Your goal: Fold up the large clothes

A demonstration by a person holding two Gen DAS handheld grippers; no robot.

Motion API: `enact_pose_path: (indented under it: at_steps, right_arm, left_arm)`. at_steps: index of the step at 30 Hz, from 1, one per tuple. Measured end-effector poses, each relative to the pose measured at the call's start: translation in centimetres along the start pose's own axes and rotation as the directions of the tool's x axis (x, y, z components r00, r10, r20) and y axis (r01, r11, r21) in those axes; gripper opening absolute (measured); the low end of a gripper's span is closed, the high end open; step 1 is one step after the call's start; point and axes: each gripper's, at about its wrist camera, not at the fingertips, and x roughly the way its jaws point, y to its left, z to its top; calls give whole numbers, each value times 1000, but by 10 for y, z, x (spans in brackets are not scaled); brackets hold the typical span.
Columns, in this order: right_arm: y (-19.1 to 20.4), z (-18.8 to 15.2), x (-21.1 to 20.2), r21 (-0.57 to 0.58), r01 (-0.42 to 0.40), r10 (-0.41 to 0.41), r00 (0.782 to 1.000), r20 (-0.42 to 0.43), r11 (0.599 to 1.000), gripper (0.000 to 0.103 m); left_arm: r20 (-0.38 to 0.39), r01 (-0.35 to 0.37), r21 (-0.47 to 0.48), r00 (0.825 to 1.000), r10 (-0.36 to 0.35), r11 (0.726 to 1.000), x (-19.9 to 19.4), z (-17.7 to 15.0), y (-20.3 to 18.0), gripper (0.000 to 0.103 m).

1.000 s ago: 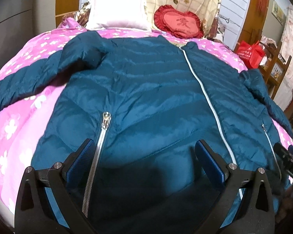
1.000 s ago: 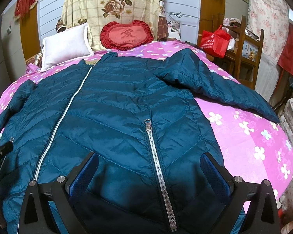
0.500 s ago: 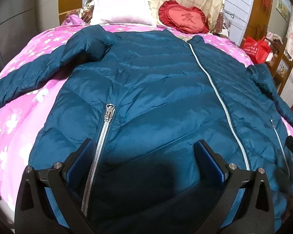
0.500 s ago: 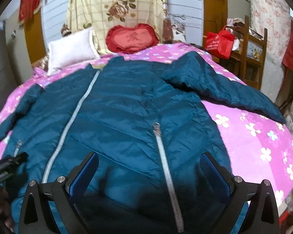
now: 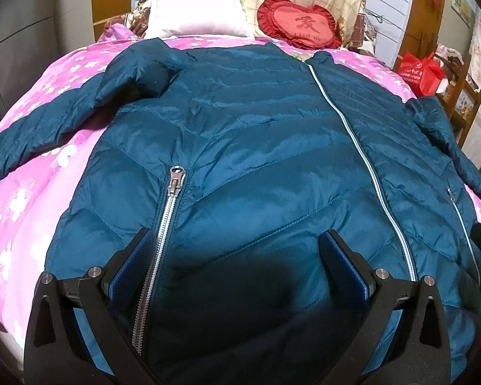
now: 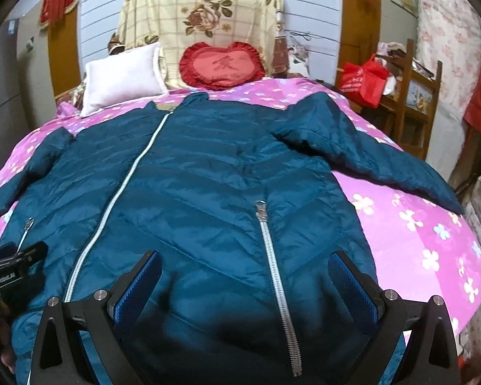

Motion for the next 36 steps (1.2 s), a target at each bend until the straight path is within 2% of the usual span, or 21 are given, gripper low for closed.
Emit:
enact_pose_path:
  at_steps: [6,9,13,16,18,20,23,24,28,29,30,32,33,34,35,36]
  right_arm:
    - [-1,-1,3,-8,20,-20,1000,-19,1000,103]
    - [0,0,6,-13,27,-27,999,-25,1000,103]
    - [1,1,5,-7,10,-11,1000,-26,1000,103]
    - [2,1,5,-8,2,-3,1000,-23,1000,103]
    - [2,1,6,-10,3,-3,1000,-31,1000,103]
    - [2,1,7,-8,-1,1,999,-36,1000,103]
    - [2,2,6,-4,-8,8,999,-36,1000,103]
    - [2,2,7,-4,-9,9,999,-37,1000,103]
    - [4,0,10,-12,-3,2,998,-55,1000,103]
    - [5,-1,10,-14,-1,0,998,-59,1000,103]
    - [5,-1,11,-16,1,-2,998,-62,1000,103]
    - [6,-3,12,-22,6,-7,997,-72,1000,103]
    - [5,-3,13,-22,8,-9,997,-74,1000,103]
    - [4,-3,14,-21,9,-11,997,-76,1000,103]
    - [4,-3,14,-17,10,-11,997,-78,1000,103]
    - [3,-4,14,-13,10,-11,997,-79,1000,103]
  left_arm:
    - [-4,32,-12,999,-33,999,-4,1,6,102]
    - [27,37,-69,999,-35,997,-15,12,37,102]
    - [70,-52,-174,995,65,983,-29,39,110,102]
    - [92,-158,-231,979,183,960,-38,55,168,102]
    - [93,-251,-255,955,282,934,-45,63,207,102]
    - [72,-365,-282,914,399,888,-47,67,251,102]
    - [-18,-501,-320,852,524,804,-35,68,308,102]
    - [-63,-525,-322,842,536,787,-25,68,325,102]
    - [-214,-492,-350,870,443,797,19,61,362,103]
    - [-199,-478,-371,878,435,796,20,61,363,103]
    - [-190,-477,-383,879,438,791,21,64,364,103]
    - [-187,-472,-374,882,433,798,26,70,359,102]
    - [-173,-461,-368,887,428,807,27,72,356,92]
    - [-154,-446,-356,895,419,821,27,77,352,71]
    - [-133,-431,-342,902,411,835,28,82,347,56]
    - [-111,-400,-336,916,386,853,27,86,345,26]
